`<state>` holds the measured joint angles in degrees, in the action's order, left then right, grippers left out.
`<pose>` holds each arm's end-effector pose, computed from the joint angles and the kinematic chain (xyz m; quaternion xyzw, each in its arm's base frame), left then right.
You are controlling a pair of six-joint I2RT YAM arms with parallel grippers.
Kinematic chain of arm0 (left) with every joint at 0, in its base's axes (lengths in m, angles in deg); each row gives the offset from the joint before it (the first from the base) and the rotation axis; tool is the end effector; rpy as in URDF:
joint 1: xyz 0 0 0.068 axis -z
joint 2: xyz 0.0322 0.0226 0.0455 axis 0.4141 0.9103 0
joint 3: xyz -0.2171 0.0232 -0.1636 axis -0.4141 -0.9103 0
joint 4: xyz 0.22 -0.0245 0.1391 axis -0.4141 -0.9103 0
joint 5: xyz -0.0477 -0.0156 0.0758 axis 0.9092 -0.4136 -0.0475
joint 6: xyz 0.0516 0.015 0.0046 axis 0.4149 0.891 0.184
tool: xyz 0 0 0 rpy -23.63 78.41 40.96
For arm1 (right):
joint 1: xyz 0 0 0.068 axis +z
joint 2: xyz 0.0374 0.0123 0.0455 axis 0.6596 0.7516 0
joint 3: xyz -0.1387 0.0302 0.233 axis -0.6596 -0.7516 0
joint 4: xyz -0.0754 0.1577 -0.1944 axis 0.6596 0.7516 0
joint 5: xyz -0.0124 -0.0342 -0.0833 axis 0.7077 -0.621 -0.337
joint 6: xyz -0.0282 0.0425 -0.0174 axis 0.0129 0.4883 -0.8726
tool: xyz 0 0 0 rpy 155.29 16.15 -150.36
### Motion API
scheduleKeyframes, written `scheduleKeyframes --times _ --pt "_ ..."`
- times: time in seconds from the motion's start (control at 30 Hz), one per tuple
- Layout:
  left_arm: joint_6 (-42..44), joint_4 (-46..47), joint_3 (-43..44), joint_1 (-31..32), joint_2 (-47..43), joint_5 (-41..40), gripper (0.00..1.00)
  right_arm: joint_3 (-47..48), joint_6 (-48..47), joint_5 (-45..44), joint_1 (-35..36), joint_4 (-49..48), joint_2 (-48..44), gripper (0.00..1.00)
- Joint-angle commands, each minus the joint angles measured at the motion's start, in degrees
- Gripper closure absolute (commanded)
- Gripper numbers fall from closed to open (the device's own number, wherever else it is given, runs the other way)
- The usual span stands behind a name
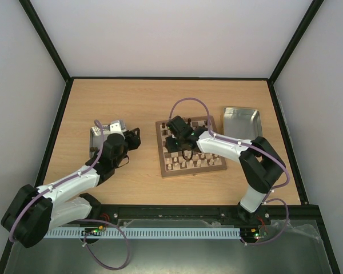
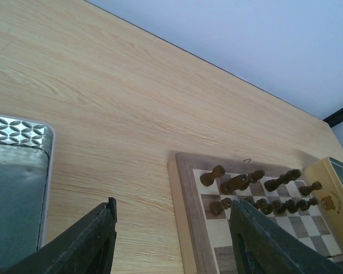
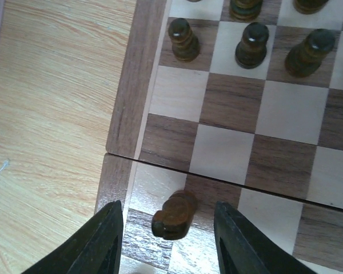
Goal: Set up the chess pieces on the board
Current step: Pick up the chess piece from the chessboard, then place the chess piece on the chessboard.
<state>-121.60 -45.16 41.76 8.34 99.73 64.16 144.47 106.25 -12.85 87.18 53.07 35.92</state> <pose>0.1963 -0.1153 0.2112 -0.1230 0.7852 -0.2651 0.5459 0.2432 0.2592 0.1961 -0.1728 0.9330 0.2450 0.1990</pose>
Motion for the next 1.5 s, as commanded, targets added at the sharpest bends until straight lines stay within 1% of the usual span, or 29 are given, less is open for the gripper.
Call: scheduleKeyframes --times 0.0,0.07,0.27,0.33,0.47,0.57,0.8,0.93,1.0,1.23,1.47 --pt "-0.55 -0.54 -0.87 -0.64 -0.66 0.38 0.43 1.78 -0.66 -3.13 0.59 3.41 0.5 0.59" --pt "-0.52 -0.49 -0.85 -0.73 -0.61 0.77 0.44 1.78 -0.7 -3.01 0.62 3.63 0.88 0.64" --pt "-0.25 -0.18 -0.92 -0.82 -0.65 1.15 0.44 2.5 -0.48 -3.06 0.74 3.57 2.29 0.66" --pt "-0.25 -0.33 -1.0 -0.88 -0.76 1.12 0.44 2.8 -0.48 -2.98 0.72 3.55 2.61 0.71" --pt "-0.16 -1.14 -0.68 -0.88 -1.24 1.2 0.44 3.33 -0.27 -3.46 0.7 3.53 2.57 0.86" --pt "0.09 -2.02 -0.1 -0.82 -1.8 1.11 0.44 3.7 -0.02 -5.46 0.75 3.13 1.47 0.9" --pt "0.39 -4.52 0.87 -0.81 -2.8 0.31 0.43 6.34 0.14 -14.27 -0.5 6.33 -3.13 0.9" --pt "0.46 -4.66 0.9 -0.83 -2.88 0.29 0.43 6.89 -0.22 -16.1 -4.52 7.15 -6.4 0.89" --pt "0.44 -4.7 1.01 -0.83 -2.75 0.32 0.43 7.18 -0.45 -16.57 -7.07 7.7 -6.59 0.89" --pt "0.65 -5.6 1.29 -0.9 -2.95 0.21 0.43 8.96 -0.53 -16.18 -15.36 8.44 -3.5 0.89" --pt "0.31 -6.23 1.34 -0.9 -2.9 0.74 0.43 11.94 -0.68 -16.6 -18.54 7.93 3.46 0.89"
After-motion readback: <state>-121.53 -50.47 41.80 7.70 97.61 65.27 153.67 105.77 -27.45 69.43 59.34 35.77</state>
